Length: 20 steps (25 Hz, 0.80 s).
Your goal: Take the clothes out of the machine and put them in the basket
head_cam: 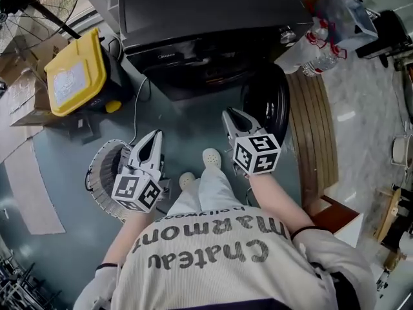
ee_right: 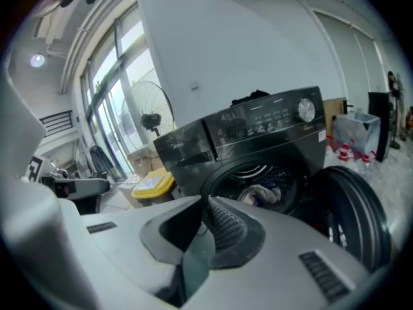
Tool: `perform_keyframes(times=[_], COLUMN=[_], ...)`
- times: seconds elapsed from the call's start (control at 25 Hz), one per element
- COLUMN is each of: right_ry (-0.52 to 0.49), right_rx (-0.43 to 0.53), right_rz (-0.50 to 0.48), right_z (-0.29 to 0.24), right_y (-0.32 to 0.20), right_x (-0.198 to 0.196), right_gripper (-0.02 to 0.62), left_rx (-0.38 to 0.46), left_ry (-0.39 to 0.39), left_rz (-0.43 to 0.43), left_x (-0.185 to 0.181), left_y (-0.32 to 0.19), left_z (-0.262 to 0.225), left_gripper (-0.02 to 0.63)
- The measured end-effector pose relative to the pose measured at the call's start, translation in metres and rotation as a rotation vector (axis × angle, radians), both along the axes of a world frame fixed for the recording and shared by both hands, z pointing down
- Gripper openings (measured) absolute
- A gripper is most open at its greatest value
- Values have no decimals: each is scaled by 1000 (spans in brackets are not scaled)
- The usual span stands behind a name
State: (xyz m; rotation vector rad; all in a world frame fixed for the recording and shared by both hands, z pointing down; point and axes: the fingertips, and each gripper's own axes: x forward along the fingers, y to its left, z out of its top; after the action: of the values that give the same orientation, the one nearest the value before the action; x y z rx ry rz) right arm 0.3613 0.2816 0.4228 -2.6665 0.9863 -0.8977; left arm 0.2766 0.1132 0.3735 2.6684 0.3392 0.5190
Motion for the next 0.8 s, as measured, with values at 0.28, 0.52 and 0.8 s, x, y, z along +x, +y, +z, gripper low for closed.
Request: perform_keyframes(times=[0.28, 0.52, 0.8], right_ry=[-69, -214, 50], right_rx=[-10, -6, -12], right_rz=[-137, -106, 49], right_z=[73, 154, 205], right_y=[-31, -46, -60], right_x=[66, 82, 116], right_gripper=[51, 49, 49], left_rx=[-23, -3, 106], left_ry=[-57, -72, -54], left_rz=[23, 131, 143], left_x=[59, 95, 125], left_y=[40, 67, 53], left_z=[59, 120, 202], left_gripper=[8, 7, 8])
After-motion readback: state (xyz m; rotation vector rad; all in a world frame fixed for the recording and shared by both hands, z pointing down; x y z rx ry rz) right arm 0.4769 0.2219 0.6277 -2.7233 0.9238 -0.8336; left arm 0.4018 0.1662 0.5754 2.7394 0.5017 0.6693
